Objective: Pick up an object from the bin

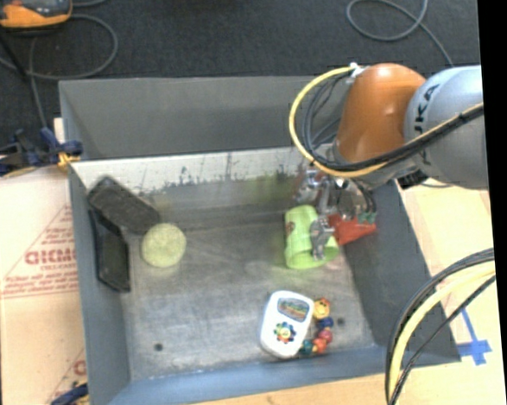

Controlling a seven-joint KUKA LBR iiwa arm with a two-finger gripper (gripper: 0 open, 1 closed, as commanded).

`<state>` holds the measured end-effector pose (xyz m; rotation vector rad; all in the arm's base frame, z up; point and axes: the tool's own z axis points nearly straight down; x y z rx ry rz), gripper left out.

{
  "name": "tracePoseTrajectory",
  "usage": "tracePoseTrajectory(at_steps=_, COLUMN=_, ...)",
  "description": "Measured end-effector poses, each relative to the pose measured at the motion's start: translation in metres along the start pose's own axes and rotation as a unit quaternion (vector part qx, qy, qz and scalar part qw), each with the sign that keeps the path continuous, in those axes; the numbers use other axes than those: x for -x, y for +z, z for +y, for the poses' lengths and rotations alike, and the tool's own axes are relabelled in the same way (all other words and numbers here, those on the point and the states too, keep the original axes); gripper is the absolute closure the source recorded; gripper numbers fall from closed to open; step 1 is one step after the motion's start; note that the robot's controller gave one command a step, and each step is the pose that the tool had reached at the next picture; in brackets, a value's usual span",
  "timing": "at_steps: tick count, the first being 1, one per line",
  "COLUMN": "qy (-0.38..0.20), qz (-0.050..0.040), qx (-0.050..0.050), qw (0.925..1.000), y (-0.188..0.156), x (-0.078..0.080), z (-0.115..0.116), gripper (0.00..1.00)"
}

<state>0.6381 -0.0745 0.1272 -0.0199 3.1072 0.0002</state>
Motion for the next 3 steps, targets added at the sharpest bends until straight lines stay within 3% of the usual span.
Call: tracePoseTrajectory(at_steps=3, qy=0.0, qz=0.0001, qx=0.0, qw=1.0, y=0.0001, x=0.0, z=0.0, gripper=1.0)
